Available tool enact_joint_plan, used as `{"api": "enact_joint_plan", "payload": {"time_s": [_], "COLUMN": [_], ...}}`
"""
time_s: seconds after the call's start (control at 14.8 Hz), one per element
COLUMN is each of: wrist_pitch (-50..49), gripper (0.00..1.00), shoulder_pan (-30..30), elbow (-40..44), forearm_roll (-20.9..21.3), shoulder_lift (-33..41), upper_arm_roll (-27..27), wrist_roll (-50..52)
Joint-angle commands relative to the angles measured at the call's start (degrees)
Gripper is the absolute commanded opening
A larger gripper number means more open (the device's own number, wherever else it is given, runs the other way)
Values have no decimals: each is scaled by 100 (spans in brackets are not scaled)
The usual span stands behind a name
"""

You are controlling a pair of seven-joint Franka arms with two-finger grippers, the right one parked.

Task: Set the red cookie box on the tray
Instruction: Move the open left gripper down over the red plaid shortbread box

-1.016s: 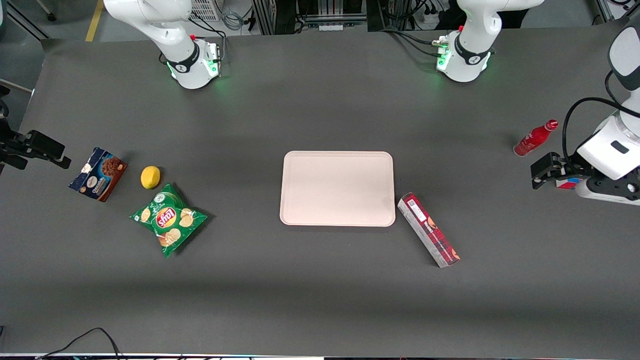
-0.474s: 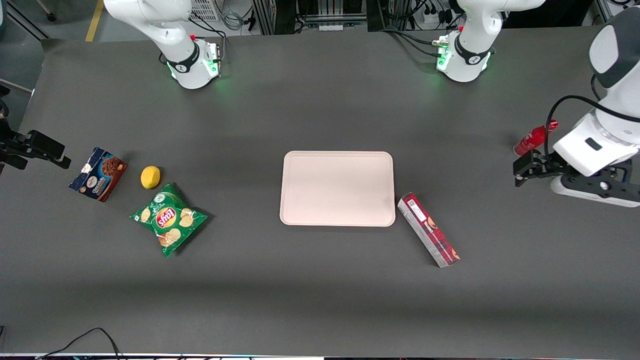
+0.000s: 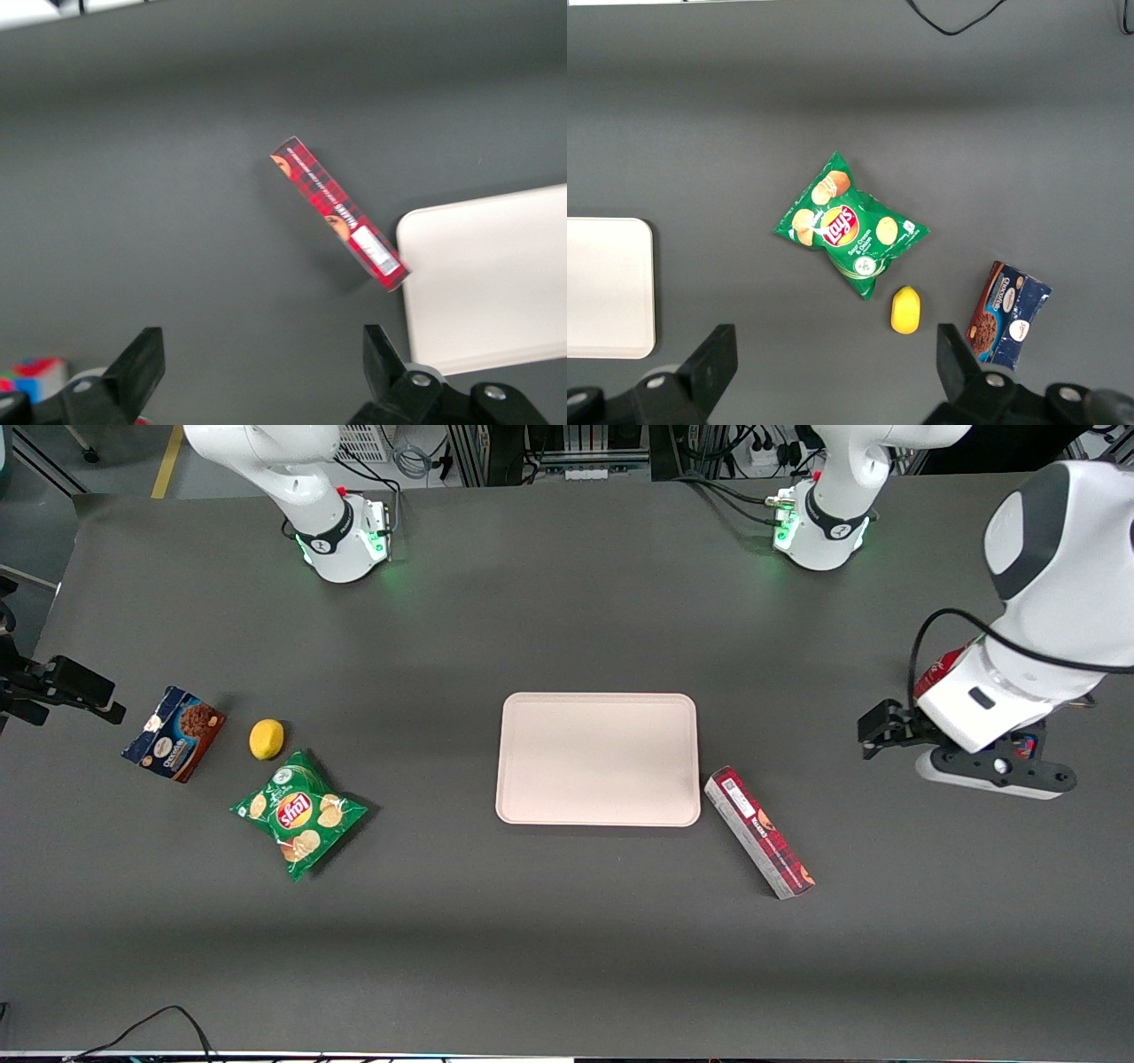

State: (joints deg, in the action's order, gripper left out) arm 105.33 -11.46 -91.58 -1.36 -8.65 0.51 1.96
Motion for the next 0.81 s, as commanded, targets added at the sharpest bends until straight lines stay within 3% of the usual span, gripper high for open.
{"api": "enact_joint_plan", "payload": {"time_s": [0.0,0.34,0.74], "wrist_pitch": [13,435,1304], "gripper": [100,100,100], "shoulder_pan": [-94,-102,-120], "elbow": [114,88,-299], "forearm_roll": [-312,-259,-259], "shoulder_lift": [-295,-866,-1314], "upper_arm_roll": [-59,-359,-403], "wrist_roll": [1864,4248,4603]}}
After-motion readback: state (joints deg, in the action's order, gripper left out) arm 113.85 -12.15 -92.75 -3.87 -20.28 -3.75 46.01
